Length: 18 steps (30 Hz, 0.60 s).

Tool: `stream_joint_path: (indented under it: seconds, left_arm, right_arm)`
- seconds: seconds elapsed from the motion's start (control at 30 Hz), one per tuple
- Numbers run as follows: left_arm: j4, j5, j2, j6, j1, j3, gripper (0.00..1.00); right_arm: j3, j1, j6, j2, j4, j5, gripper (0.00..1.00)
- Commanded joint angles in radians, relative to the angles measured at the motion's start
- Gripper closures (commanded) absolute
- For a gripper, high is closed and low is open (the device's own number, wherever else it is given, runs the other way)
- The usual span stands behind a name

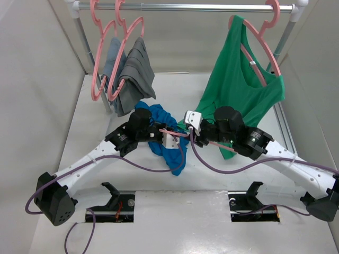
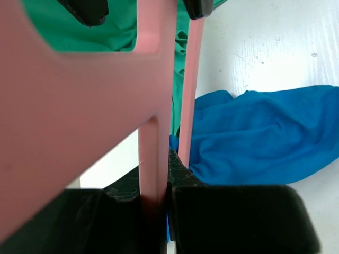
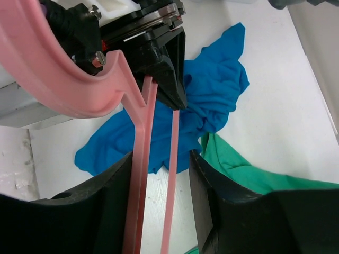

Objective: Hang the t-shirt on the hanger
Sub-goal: Place tshirt on hanger

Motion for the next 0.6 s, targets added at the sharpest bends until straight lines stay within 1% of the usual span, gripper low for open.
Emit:
stream_joint_path:
  seconds: [0.0, 0.07, 0.1, 0.2, 0.23, 0.27, 0.3, 0.53, 0.57]
  left_arm:
    - [0.047, 0.096, -0.039, -0.024, -0.019, 0.053, 1.0]
    - [0.047, 0.106, -0.039, -0.024, -0.019, 0.053, 1.0]
    - [0.047, 0.106, -0.039, -0.024, -0.019, 0.053, 1.0]
    - [0.047, 0.106, -0.039, -0.033, -0.019, 0.053, 1.0]
    - [0.047, 0.106, -0.039, -0.033, -0.019, 0.053, 1.0]
    - [0.047, 0.106, -0.039, -0.033, -0.019, 0.053, 1.0]
    - [0.047, 0.106, -0.039, -0.043, -0.019, 0.053, 1.0]
    - [0.056, 0.086, -0.048, -0.063, -0.019, 0.044, 1.0]
    - [0.056, 0.086, -0.048, -0.063, -0.019, 0.044, 1.0]
  right_arm:
    - [0.04, -0.006, -0.025, 0.041, 0.101, -0.003, 0.56]
    - [0.04, -0.006, -0.025, 0.059, 0.112, -0.012, 0.56]
    - [0.04, -0.006, -0.025, 0.068, 0.112, -0.012, 0.61]
    - [0.04, -0.006, -0.013, 0.094, 0.152, -0.022, 0.69]
    - [0.049, -0.006, -0.002, 0.095, 0.162, -0.022, 0.83]
    - [0.049, -0.006, 0.007, 0.095, 0.176, -0.022, 0.94]
    - [0.049, -0.006, 0.007, 0.095, 0.176, -0.022, 1.0]
    - [0.028, -0.006, 0.018, 0.073, 0.176, -0.001, 1.0]
    - [0.028, -0.006, 0.006, 0.073, 0.176, -0.021, 0.83]
